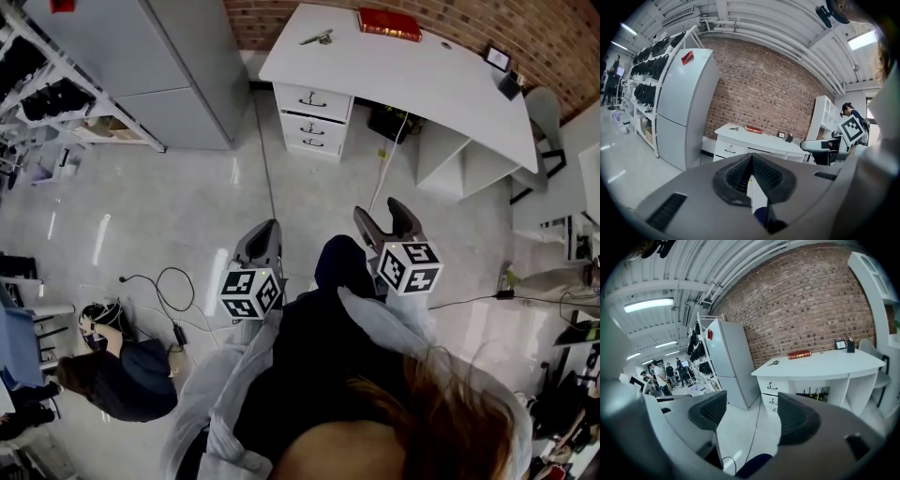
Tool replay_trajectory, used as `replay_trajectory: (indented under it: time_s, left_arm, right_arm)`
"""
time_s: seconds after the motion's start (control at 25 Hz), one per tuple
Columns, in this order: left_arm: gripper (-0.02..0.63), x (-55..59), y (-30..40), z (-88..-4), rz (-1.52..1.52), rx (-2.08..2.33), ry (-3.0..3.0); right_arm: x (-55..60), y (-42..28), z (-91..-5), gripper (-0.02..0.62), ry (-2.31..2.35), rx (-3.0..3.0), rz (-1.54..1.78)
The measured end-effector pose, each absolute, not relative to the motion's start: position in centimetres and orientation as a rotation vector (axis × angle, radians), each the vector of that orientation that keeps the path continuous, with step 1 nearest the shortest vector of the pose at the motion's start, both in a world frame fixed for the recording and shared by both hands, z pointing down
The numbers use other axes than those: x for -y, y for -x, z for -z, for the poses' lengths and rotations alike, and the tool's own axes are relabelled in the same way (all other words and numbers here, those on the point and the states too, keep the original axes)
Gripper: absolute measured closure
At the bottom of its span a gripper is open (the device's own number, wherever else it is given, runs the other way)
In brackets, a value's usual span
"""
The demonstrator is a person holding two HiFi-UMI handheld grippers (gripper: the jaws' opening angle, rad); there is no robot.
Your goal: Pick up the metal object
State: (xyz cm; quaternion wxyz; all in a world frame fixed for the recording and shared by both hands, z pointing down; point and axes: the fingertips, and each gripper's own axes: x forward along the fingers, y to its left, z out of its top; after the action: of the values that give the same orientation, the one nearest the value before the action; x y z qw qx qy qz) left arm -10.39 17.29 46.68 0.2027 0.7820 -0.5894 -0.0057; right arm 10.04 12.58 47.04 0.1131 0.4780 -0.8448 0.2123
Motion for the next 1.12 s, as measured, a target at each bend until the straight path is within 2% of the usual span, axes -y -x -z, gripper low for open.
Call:
replay_trajectory:
  time_s: [0.4,1.12]
  left_arm:
    - [0.592,-13.4,12.1,-47.7,0.020,1.652,-2.140]
    - [0.592,1.7,14.5,-46.6,0.007,1.737,-2.101]
  right_arm:
    - [-9.2,-8.5,-48.4,0.250,-1.356,2.459,-0.694]
    - [7.7,-6.4,-48.3,0.250,-1.295,2.473,-0.692]
